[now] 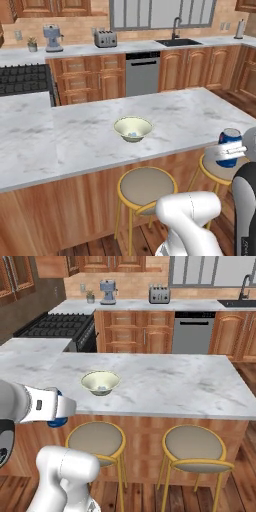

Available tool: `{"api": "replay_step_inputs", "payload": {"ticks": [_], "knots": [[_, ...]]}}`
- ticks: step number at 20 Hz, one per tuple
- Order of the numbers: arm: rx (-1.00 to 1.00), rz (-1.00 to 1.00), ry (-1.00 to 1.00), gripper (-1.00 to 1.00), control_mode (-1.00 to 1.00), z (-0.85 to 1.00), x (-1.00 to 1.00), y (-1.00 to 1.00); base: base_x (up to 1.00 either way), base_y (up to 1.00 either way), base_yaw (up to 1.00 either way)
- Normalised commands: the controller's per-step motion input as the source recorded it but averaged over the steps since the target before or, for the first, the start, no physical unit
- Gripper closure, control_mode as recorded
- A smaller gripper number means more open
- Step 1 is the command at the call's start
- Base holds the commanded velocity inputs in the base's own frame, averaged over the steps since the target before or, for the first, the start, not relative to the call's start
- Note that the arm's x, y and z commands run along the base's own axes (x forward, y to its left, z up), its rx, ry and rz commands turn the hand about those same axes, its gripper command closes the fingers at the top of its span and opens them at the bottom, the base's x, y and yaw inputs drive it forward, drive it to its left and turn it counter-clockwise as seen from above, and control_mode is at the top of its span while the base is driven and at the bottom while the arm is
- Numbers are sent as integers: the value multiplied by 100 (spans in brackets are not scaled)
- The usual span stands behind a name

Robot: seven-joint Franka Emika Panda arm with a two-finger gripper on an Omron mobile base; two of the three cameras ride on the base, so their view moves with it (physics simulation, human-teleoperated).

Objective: Open the fridge, grab two sodas, and place both sodas inside the bowl with ice on the dining counter.

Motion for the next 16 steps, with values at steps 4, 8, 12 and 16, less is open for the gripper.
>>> {"api": "replay_step_inputs", "payload": {"ticks": [4,8,12,16], "knots": [[0,1,6,100,-100,0,25,0,68,0,3],[0,3,27,100,-100,2,100,18,0,0,0],[-5,7,33,100,-100,0,100,51,0,0,0],[-7,14,24,100,-100,-3,99,54,0,0,0]]}}
